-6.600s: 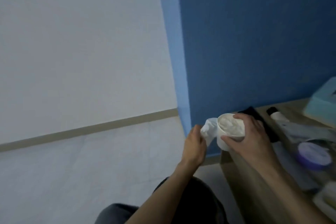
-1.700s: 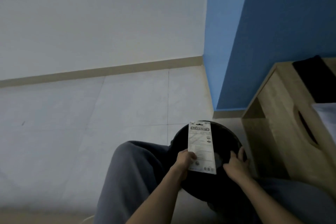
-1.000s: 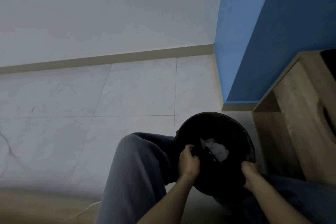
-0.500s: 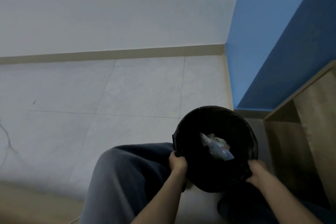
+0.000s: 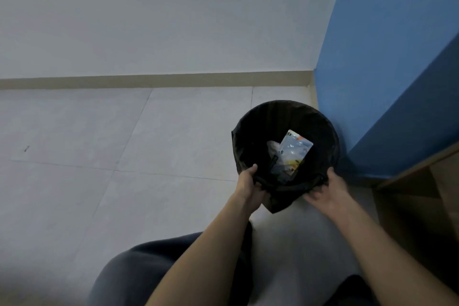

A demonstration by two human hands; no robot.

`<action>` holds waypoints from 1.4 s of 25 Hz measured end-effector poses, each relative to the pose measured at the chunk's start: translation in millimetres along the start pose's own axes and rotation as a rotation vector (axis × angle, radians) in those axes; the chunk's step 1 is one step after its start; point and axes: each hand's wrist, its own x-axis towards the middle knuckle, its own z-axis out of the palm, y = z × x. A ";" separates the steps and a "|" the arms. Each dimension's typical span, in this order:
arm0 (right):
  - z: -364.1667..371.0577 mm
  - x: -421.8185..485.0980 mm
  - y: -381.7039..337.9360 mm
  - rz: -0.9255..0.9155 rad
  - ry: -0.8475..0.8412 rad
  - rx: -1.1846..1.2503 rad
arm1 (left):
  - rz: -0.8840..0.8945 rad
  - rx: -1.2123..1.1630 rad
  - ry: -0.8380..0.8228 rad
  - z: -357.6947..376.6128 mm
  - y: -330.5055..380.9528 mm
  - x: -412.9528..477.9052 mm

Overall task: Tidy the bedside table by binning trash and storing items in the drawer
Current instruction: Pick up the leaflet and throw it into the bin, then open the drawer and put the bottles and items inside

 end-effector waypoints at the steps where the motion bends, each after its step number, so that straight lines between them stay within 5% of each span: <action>1: 2.1 -0.6 -3.6 -0.017 -0.042 -0.027 | -0.034 0.076 -0.036 4.7 5.0 3.0; 4: -3.0 -4.0 -9.2 -0.074 -0.171 -0.193 | -0.087 0.286 -0.129 14.4 14.6 9.8; 8: -9.6 -15.4 -5.0 -0.126 -0.251 -0.278 | -0.063 0.286 -0.219 24.9 12.6 6.4; 16: -34.9 -81.9 -8.4 -0.203 -0.229 -0.367 | 0.002 0.251 -0.113 27.5 -7.6 -55.6; 24: -79.6 -215.0 -51.4 -0.384 -0.191 -0.221 | 0.091 0.434 -0.360 89.5 -26.8 -176.7; 28: -125.0 -259.5 -76.1 -0.551 0.049 -0.362 | 0.189 0.688 -0.413 125.7 -44.0 -219.1; 32: -197.8 -292.2 -104.3 -0.742 0.427 -0.787 | 0.210 0.823 -0.537 167.2 -80.3 -243.1; 35: -265.2 -330.8 -142.0 -0.706 0.554 -1.196 | 0.188 0.904 -0.621 210.0 -126.6 -258.6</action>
